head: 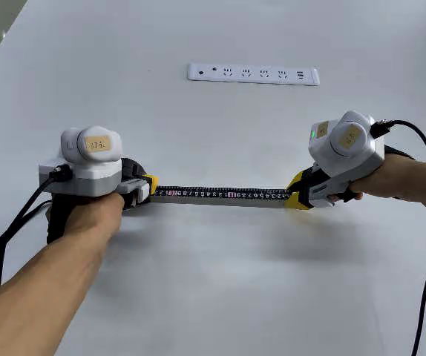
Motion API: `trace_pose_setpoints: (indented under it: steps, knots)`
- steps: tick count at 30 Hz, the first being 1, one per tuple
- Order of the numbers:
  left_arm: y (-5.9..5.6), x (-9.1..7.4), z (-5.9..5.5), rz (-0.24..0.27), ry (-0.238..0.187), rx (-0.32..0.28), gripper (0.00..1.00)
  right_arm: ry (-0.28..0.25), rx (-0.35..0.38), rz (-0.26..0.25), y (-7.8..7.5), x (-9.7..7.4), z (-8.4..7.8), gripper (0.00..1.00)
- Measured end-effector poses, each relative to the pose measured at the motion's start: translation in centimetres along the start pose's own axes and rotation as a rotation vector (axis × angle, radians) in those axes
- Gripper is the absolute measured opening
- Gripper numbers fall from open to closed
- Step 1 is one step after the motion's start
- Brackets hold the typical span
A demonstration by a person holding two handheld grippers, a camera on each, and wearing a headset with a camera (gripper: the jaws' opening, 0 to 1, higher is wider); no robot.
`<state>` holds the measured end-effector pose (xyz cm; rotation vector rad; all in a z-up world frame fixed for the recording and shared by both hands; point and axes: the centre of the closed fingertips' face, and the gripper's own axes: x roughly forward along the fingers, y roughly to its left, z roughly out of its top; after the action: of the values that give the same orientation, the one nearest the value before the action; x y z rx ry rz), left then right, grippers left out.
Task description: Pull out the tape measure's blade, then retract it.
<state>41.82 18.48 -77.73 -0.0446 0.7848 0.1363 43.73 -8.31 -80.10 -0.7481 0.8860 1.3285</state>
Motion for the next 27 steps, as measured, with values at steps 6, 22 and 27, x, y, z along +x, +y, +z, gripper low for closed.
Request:
trace_pose_setpoints:
  steps: [6, 22, 27]
  knots:
    - [0.1, 0.1, -0.1, -0.003, 0.002, -0.003, 0.61, -0.007, -0.002, 0.002, 0.1, 0.1, 0.4, 0.10]
    - [0.0, 0.0, -0.2, -0.016, 0.005, -0.010, 0.61, -0.024, -0.007, 0.016, 0.4, 1.1, 1.7, 0.10]
    - [-0.1, 0.0, -0.1, -0.019, 0.004, -0.010, 0.61, -0.031, -0.008, 0.018, 0.5, 1.4, 2.2, 0.10]
